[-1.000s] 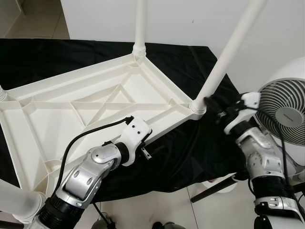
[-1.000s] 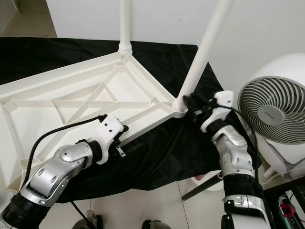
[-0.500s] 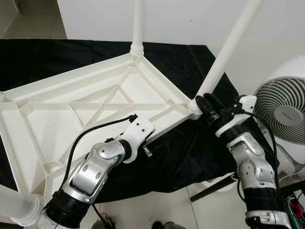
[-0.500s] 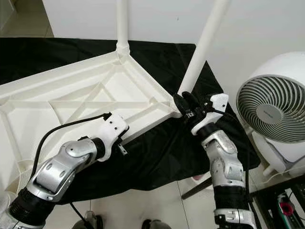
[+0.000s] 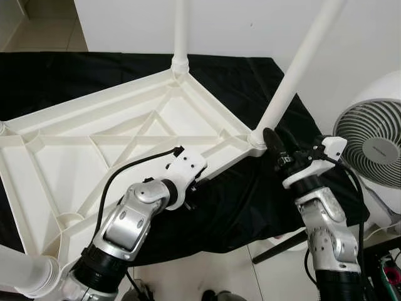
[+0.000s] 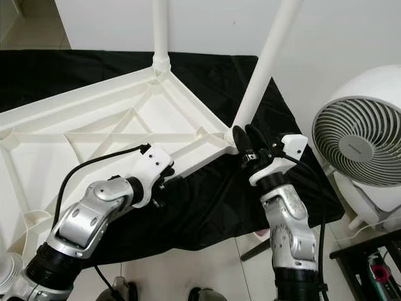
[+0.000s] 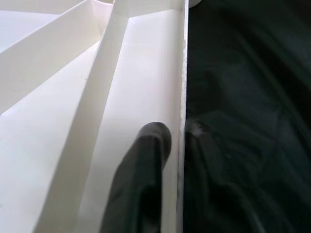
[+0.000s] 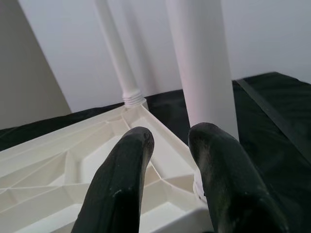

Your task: Building children table

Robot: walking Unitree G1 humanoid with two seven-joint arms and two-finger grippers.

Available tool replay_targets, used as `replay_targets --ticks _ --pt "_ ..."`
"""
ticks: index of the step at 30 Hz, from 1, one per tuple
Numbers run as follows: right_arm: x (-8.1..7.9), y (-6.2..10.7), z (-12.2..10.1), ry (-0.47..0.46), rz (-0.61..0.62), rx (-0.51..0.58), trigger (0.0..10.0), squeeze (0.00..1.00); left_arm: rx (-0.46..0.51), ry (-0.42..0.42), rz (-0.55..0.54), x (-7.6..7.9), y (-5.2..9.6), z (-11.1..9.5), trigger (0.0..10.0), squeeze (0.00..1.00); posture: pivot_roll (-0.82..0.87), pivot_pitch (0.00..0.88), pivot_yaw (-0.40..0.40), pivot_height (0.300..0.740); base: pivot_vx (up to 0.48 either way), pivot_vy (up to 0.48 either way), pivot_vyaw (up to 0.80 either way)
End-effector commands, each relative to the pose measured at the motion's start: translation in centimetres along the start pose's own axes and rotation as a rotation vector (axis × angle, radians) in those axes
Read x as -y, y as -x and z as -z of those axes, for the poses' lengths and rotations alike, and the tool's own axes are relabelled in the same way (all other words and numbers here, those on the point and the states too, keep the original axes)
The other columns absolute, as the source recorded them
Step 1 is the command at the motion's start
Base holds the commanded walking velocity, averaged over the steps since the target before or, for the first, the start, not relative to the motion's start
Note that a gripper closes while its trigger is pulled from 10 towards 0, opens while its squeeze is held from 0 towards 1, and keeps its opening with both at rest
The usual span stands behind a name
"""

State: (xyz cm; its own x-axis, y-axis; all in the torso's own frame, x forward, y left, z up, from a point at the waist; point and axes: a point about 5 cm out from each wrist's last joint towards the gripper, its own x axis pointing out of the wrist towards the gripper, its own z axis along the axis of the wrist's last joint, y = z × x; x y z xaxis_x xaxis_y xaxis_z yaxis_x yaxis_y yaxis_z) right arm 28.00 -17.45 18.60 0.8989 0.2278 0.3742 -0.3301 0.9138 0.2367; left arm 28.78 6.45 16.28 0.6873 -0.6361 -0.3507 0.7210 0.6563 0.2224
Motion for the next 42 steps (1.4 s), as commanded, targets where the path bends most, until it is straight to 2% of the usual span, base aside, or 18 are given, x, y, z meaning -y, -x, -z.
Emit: replay_targets --ticks 1,4,5,6,8,13,15,18,22,28,32,33,34,35,36,38,39,42 --pt "0.3 0.5 0.0 0.019 0.041 -0.001 10.0 0.00 -0.107 0.031 -0.251 -1.4 -0.1 2.2 0.0 0.00 0.04 0.159 -0.055 0.740 0.000 0.000 0.00" --pt "-0.2 0.7 0.3 0.013 0.052 -0.008 10.0 0.00 -0.117 0.035 -0.285 -1.8 -0.3 2.3 0.0 0.00 0.03 0.159 -0.049 0.740 0.000 0.000 0.00" --pt "-0.8 0.8 0.7 -0.003 0.063 -0.012 10.0 0.00 -0.132 0.057 -0.387 -3.2 -0.3 2.7 0.0 0.00 0.03 0.158 -0.046 0.740 0.000 0.000 0.00" --pt "-0.8 0.8 0.7 -0.003 0.063 -0.012 10.0 0.00 -0.132 0.057 -0.387 -3.2 -0.3 2.7 0.0 0.00 0.03 0.158 -0.046 0.740 0.000 0.000 0.00" --pt "-1.0 0.8 0.8 -0.008 0.067 -0.012 10.0 0.00 -0.136 0.069 -0.467 -4.3 -0.1 3.0 0.0 0.00 0.03 0.156 -0.046 0.740 0.000 0.000 0.00" --pt "-1.0 0.8 0.8 -0.010 0.073 -0.013 10.0 0.00 -0.136 0.086 -0.537 -5.6 0.4 3.3 0.0 0.00 0.03 0.155 -0.048 0.740 0.000 0.000 0.00" --pt "-1.0 0.8 0.8 -0.012 0.081 -0.013 10.0 0.00 -0.129 0.103 -0.626 -7.2 1.1 3.4 0.0 0.00 0.04 0.154 -0.051 0.740 0.000 0.000 0.00" --pt "-1.0 0.7 0.8 -0.012 0.084 -0.013 10.0 0.00 -0.126 0.099 -0.650 -7.8 1.4 3.4 0.0 0.00 0.04 0.153 -0.053 0.740 0.000 0.000 0.00" --pt "-1.2 0.4 0.8 -0.010 0.091 -0.014 10.0 0.00 -0.104 0.089 -0.726 -10.2 1.5 3.0 0.0 0.00 0.04 0.153 -0.058 0.740 0.000 0.000 0.00" --pt "-1.2 0.4 0.8 -0.009 0.094 -0.015 10.0 0.00 -0.076 0.072 -0.739 -10.8 1.1 2.4 0.0 0.00 0.04 0.153 -0.058 0.740 0.000 0.000 0.00" --pt "-1.3 0.4 0.8 -0.008 0.095 -0.015 10.0 0.00 -0.031 0.070 -0.701 -10.6 0.3 1.5 0.0 0.00 0.03 0.152 -0.056 0.740 0.000 0.000 0.00" --pt "-1.3 0.4 0.8 -0.007 0.095 -0.015 10.0 0.00 -0.010 0.066 -0.671 -10.2 -0.1 1.1 8.2 0.00 0.03 0.152 -0.056 0.740 0.000 0.000 0.00" --pt "-1.3 0.4 0.8 -0.007 0.095 -0.016 10.0 0.00 0.004 0.062 -0.652 -10.0 -0.4 0.8 8.2 0.00 0.03 0.152 -0.056 0.740 0.000 0.000 0.00" --pt "-1.3 0.4 0.8 -0.009 0.096 -0.016 10.0 0.00 0.047 0.064 -0.608 -9.4 -0.9 0.1 10.0 0.00 0.03 0.152 -0.056 0.740 0.000 0.000 0.00" --pt "-1.3 0.4 0.8 -0.009 0.096 -0.016 10.0 0.00 0.047 0.064 -0.608 -9.4 -0.9 0.1 10.0 0.00 0.03 0.152 -0.056 0.740 0.000 0.000 0.00" --pt "-1.4 0.4 0.9 -0.011 0.096 -0.019 10.0 0.00 0.133 0.035 -0.496 -7.6 -1.8 -1.3 10.0 0.00 0.04 0.152 -0.055 0.740 0.000 0.000 0.00" --pt "-1.4 0.4 0.9 -0.011 0.096 -0.019 10.0 0.00 0.133 0.035 -0.496 -7.6 -1.8 -1.3 10.0 0.00 0.04 0.152 -0.055 0.740 0.000 0.000 0.00" --pt "-1.4 0.5 1.0 -0.007 0.095 -0.023 10.0 0.00 0.239 0.068 -0.356 -5.3 -2.0 -2.4 10.0 0.00 0.04 0.151 -0.056 0.740 0.000 0.000 0.00"
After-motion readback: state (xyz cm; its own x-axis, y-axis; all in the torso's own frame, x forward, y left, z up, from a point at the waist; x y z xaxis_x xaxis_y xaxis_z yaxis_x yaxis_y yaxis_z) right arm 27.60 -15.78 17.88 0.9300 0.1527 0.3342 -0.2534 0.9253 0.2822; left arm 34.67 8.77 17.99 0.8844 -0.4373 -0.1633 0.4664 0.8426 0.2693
